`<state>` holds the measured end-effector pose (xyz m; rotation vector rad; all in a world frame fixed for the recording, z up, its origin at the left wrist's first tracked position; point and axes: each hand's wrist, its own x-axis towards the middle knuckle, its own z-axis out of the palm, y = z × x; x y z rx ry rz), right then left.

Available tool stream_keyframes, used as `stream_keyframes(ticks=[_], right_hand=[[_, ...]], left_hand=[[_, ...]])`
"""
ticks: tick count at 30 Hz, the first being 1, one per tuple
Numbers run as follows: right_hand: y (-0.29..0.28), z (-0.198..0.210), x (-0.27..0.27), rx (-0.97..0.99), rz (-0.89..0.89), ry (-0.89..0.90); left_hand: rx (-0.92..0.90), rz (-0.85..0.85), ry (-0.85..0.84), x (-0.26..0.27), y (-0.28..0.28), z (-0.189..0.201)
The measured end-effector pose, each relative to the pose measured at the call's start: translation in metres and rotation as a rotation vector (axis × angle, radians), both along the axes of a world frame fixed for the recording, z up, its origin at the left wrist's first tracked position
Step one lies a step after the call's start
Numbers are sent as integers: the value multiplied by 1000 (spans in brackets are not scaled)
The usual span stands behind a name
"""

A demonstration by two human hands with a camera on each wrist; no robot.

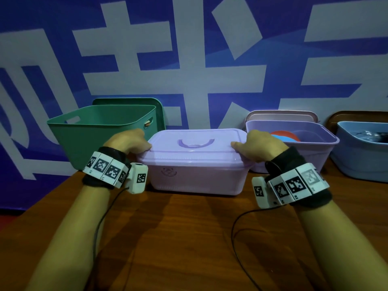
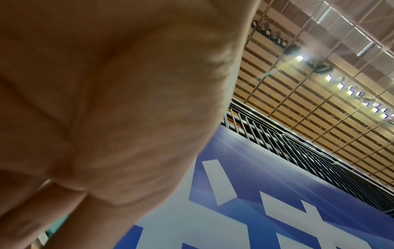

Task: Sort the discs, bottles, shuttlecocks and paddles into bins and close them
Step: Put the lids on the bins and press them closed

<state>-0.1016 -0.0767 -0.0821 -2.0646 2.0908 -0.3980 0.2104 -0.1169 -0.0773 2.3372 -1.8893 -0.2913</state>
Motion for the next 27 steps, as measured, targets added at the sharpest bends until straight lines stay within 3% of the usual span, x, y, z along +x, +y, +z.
stream_keyframes(ticks=[3, 16, 27], right_hand=[[2, 1, -2, 51, 3, 62], [-2, -6, -9, 76, -21, -80], [-3, -11, -5, 129, -55, -62]], left_hand=[[22, 11, -13, 0, 2, 1], [7, 8, 54, 1, 0, -2], [60, -17, -68, -1, 0, -5]])
